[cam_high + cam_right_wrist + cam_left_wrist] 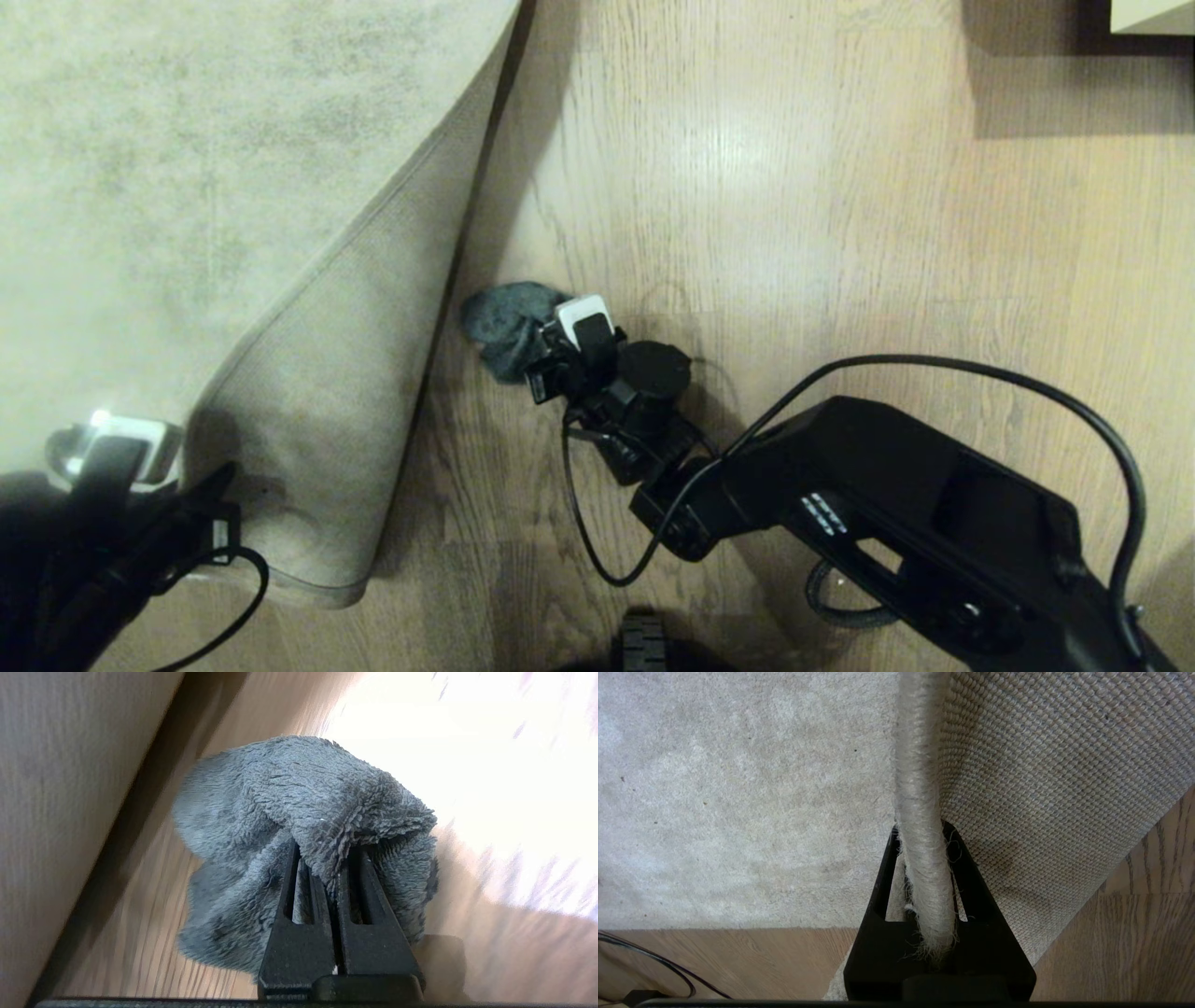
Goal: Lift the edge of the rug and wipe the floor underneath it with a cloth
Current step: Wipe the floor under the carpet with a rag
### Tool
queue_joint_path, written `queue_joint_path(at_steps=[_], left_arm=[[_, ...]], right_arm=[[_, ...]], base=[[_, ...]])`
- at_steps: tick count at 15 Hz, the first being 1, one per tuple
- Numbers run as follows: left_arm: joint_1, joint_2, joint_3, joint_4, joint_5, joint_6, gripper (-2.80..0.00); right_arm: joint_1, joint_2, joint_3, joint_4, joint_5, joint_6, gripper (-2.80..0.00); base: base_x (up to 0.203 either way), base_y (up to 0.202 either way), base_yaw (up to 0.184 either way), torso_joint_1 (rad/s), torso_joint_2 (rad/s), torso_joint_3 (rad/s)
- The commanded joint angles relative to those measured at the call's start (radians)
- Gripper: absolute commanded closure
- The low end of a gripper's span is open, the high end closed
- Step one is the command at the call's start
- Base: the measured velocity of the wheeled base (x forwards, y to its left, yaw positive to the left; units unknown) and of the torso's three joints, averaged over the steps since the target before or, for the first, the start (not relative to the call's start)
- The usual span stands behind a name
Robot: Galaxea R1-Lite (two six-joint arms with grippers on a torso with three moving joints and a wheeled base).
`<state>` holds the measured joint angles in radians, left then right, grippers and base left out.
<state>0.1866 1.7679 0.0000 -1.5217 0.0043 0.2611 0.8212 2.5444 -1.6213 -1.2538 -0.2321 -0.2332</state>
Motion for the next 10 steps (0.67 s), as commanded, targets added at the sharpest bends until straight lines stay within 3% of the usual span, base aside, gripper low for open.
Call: queue_joint_path(at_steps=[1,4,10], left_arm=[[0.001,-0.002,0.000,-0.048,0.000,0.001,0.00],[0.001,-0.004,0.000,-0.048,0.000,0.003,0.00],[0.004,-0.005,0.000,-0.048,0.000,0.001,0.00]], right_arm=[[-0.014,-0.074,0.005,0.001,-0.001,-0.002,0.00],[-0.052,-0.167,0.078,0.023,-0.001,0.001,0.00],[-0.168,-0.351,0.418,-0.011,0.002,0.006,0.00]], base=[[0.000,0.000,0.000,0.000,0.00,0.000],[0.000,0.000,0.000,0.000,0.00,0.000],[0.000,0.000,0.000,0.000,0.00,0.000]])
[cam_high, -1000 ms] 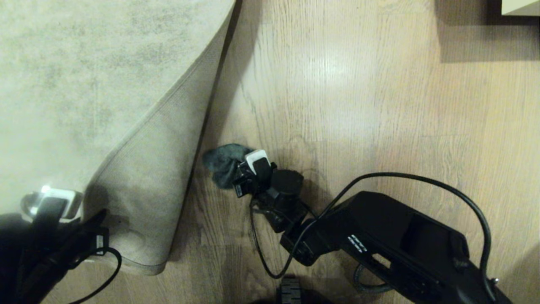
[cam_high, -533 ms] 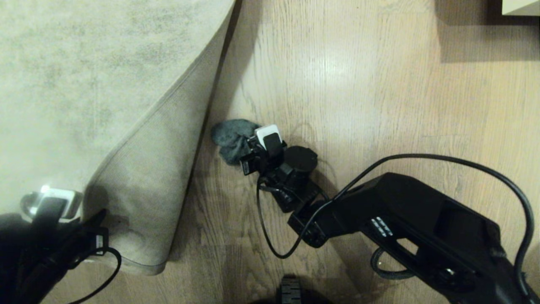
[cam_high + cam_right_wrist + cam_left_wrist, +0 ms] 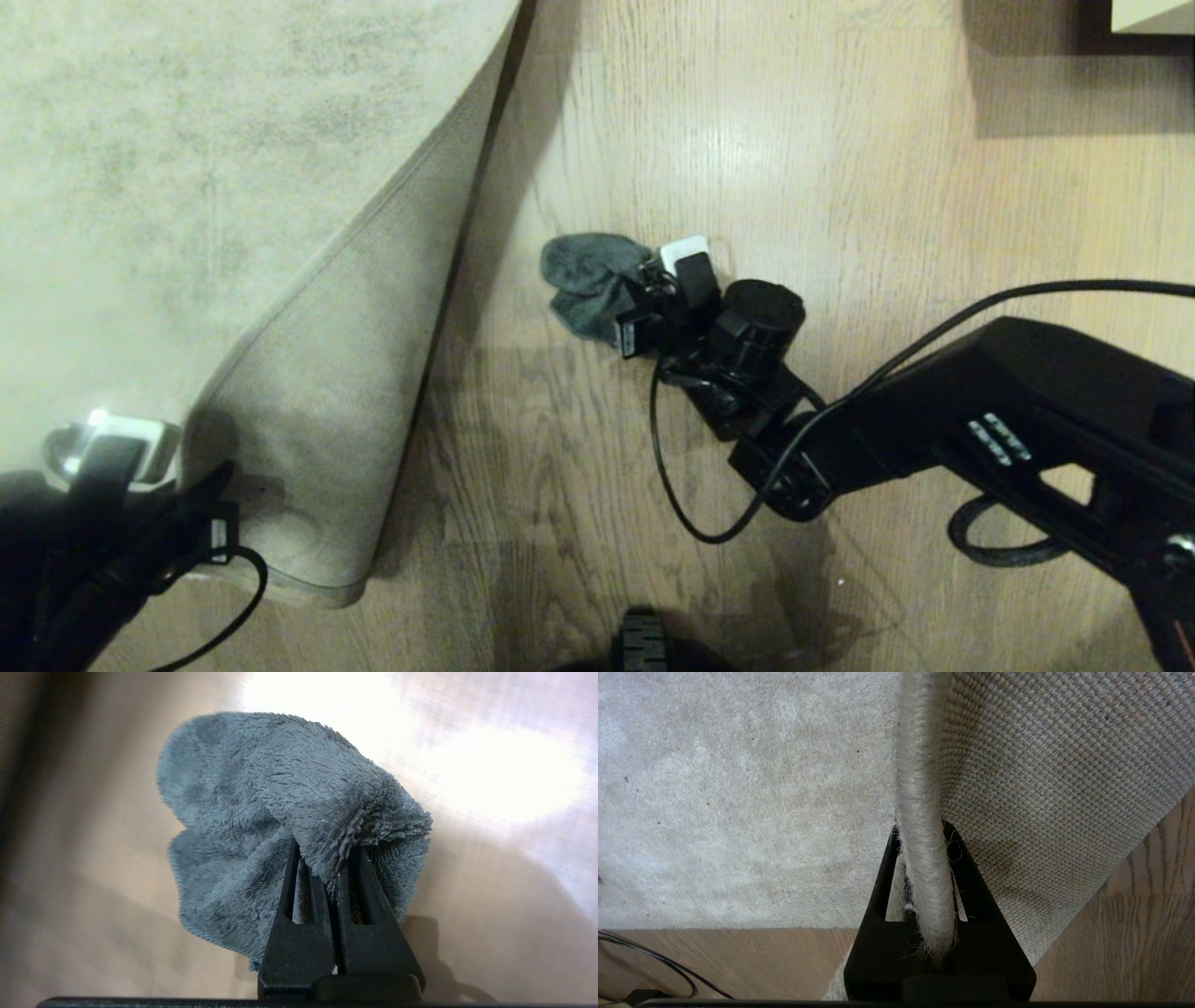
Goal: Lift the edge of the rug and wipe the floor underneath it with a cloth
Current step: Wipe the floor under the carpet with a rag
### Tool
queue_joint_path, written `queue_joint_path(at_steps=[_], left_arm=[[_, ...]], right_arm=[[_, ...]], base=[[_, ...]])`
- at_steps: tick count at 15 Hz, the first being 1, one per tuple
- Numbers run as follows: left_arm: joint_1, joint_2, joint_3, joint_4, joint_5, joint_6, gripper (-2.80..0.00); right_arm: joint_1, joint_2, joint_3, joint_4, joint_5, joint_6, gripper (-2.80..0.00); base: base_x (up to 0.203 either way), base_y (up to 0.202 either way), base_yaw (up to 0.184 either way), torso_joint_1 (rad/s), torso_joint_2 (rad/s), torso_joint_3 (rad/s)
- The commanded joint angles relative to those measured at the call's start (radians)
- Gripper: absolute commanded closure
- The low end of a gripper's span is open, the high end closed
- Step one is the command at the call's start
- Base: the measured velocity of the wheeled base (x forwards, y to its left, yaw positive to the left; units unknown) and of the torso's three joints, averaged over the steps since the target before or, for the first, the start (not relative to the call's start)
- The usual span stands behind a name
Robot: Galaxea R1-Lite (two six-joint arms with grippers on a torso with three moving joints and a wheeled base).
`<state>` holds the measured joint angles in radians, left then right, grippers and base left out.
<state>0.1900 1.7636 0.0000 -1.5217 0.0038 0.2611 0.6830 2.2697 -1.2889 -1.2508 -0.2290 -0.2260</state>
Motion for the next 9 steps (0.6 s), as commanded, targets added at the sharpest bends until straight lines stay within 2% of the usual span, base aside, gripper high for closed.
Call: queue_joint_path(at_steps=[1,5,9], left_arm=[[0.000,0.000,0.000,-0.048,0.001,0.001,0.00],[0.000,0.004,0.000,-0.048,0.001,0.001,0.00],[0.002,0.007,0.000,-0.048,0.001,0.001,0.00]], right_arm=[[-0.055,-0.107,0.149,-0.021,0.001,-0.001,0.00],[-0.164,-0.210,0.362,-0.046,0.007,0.014,0.00],[-0.256,-0.275,0.519,-0.052,0.013,0.099,0.00]], base=[[0.000,0.000,0.000,0.000,0.00,0.000],[0.000,0.000,0.000,0.000,0.00,0.000],[0.000,0.000,0.000,0.000,0.00,0.000]])
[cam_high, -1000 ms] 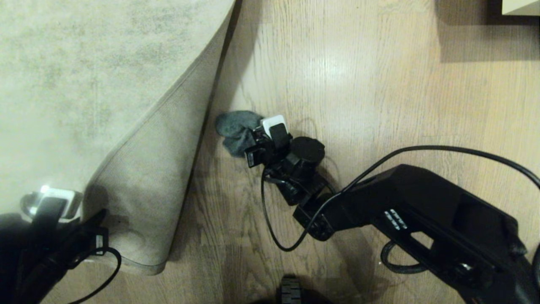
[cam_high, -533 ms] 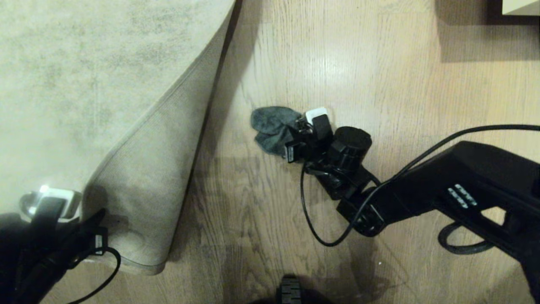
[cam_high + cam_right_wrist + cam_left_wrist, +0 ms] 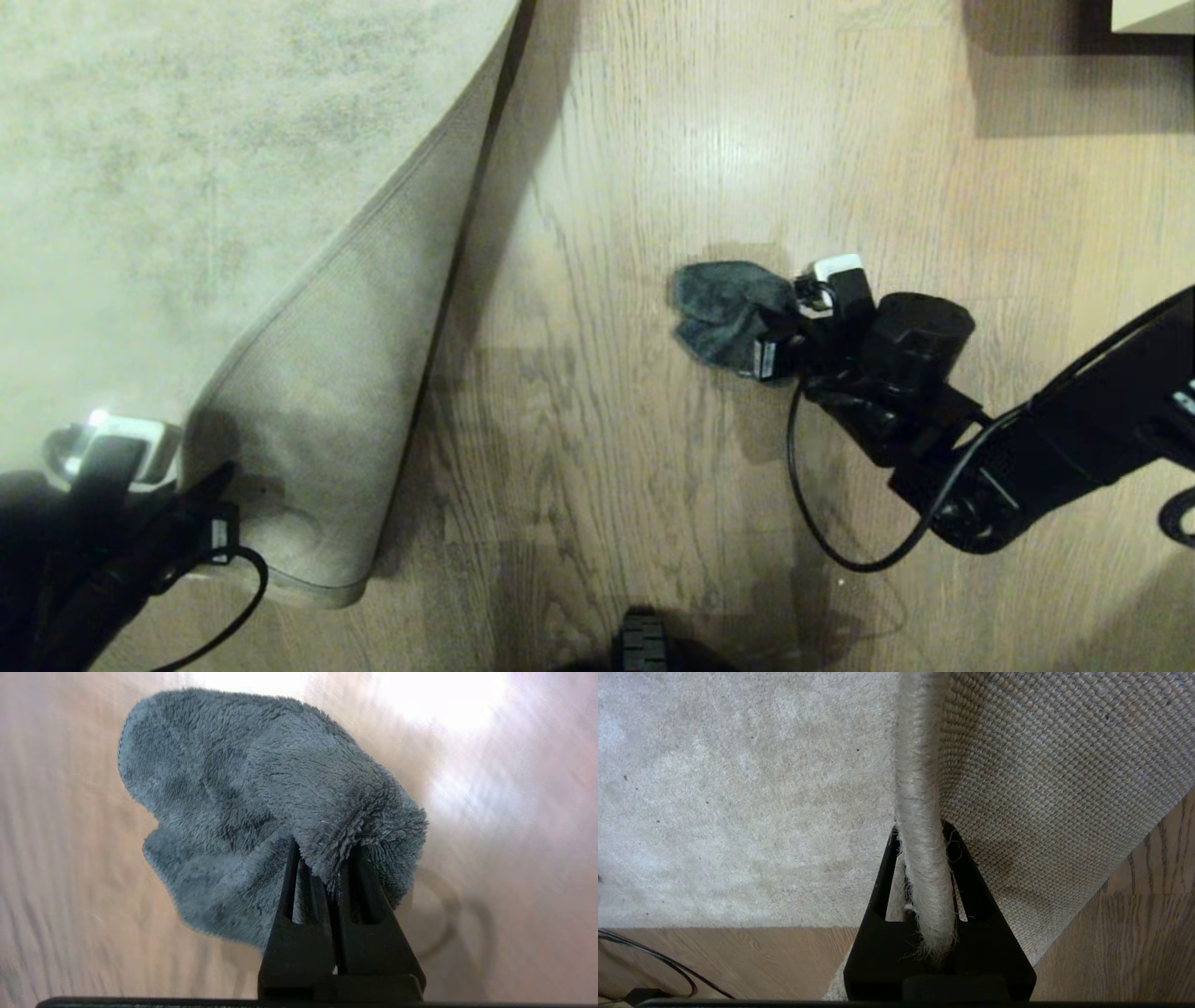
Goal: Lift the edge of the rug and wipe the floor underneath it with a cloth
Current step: Wipe the floor under the carpet with a rag
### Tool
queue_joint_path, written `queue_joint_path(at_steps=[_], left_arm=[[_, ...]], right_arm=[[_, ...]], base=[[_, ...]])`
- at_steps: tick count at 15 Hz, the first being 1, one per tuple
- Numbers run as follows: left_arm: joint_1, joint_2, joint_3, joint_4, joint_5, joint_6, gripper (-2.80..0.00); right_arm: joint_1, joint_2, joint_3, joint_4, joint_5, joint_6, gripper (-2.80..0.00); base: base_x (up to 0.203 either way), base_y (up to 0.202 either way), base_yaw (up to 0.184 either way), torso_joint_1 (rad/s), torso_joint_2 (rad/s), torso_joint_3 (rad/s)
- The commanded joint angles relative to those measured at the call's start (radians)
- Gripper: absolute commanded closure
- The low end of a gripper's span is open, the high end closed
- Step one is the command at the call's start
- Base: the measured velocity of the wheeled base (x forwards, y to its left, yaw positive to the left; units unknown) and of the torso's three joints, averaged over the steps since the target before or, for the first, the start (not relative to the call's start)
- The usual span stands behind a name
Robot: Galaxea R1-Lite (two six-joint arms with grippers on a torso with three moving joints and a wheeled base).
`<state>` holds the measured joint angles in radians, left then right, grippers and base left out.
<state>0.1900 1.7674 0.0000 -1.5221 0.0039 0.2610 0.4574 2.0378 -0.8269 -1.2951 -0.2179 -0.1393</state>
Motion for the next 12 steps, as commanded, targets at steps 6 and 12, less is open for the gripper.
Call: queue_joint_path(at_steps=[6,12], left_arm=[[0.000,0.009,0.000,-0.048,0.001,0.001,0.00],[0.001,0.010,0.000,-0.048,0.002,0.001,0.00]], right_arm=[[-0.219,-0.170,0.276,-0.063,0.205,0.026,0.00],[-0.225,-0.381,0.436,-0.059,0.208,0.020,0.00]], base=[[0.000,0.000,0.000,0.000,0.00,0.000],[0.000,0.000,0.000,0.000,0.00,0.000]])
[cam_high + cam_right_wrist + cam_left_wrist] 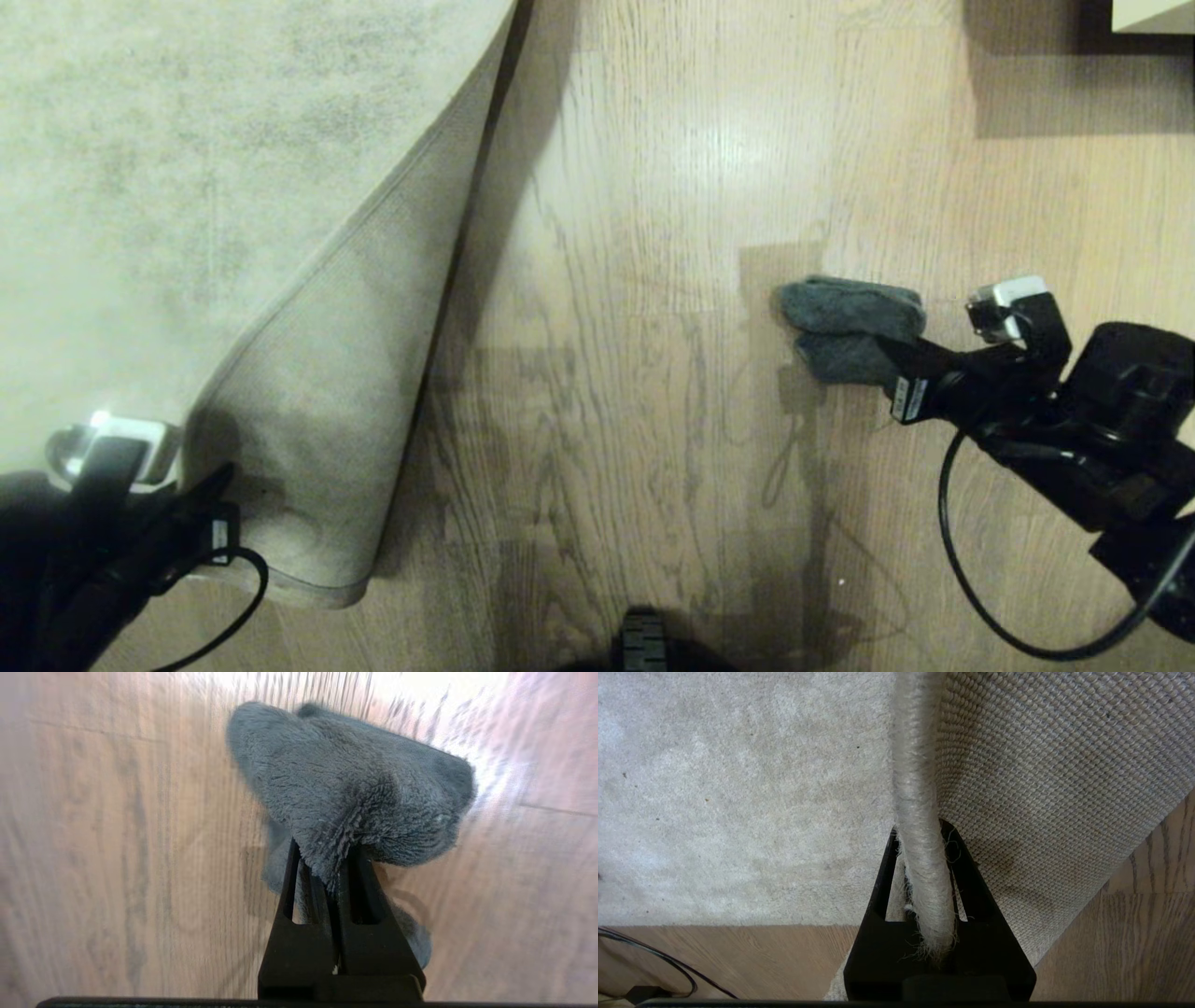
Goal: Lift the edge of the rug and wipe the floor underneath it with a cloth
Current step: Wipe the floor under the carpet with a rag
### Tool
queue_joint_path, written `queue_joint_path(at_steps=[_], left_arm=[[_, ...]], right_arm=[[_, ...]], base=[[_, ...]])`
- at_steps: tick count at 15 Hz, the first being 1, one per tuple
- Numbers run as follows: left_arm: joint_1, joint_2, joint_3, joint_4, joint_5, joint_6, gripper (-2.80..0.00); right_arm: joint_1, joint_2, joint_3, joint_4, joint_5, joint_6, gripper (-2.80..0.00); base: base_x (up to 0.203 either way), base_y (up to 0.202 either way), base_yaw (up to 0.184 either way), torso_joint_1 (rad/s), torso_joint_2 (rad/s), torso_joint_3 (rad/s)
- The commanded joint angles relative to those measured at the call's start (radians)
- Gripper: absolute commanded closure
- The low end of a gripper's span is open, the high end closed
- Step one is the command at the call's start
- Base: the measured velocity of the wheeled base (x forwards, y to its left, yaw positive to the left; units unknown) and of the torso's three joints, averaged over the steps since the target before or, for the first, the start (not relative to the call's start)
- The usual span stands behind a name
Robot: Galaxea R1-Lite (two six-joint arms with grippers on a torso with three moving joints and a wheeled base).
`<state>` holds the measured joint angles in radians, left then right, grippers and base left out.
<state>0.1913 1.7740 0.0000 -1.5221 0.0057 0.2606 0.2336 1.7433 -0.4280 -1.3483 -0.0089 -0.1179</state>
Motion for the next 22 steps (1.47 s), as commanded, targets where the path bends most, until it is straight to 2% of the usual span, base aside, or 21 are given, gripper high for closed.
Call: queue_joint_path(at_steps=[1,6,15,19,22], left_arm=[[-0.001,0.005,0.000,-0.048,-0.001,0.002,0.00],[-0.001,0.005,0.000,-0.048,-0.001,0.002,0.00],[-0.001,0.005,0.000,-0.048,-0.003,0.002,0.00],[-0.003,0.007,0.000,-0.048,-0.004,0.002,0.00],[-0.003,0.013,0.000,-0.048,-0.004,0.002,0.00]], right_arm=[[-0.003,-0.120,0.065,-0.005,-0.002,-0.002,0.00],[-0.056,-0.227,0.175,0.004,-0.001,-0.049,0.00],[-0.063,-0.402,0.356,0.050,-0.003,-0.079,0.00],[-0.063,-0.448,0.421,0.056,-0.003,-0.118,0.00],[-0.064,-0.550,0.428,0.154,-0.008,-0.124,0.00]], base=[[0.000,0.000,0.000,0.000,0.00,0.000],[0.000,0.000,0.000,0.000,0.00,0.000],[0.000,0.000,0.000,0.000,0.00,0.000],[0.000,0.000,0.000,0.000,0.00,0.000],[0.000,0.000,0.000,0.000,0.00,0.000]])
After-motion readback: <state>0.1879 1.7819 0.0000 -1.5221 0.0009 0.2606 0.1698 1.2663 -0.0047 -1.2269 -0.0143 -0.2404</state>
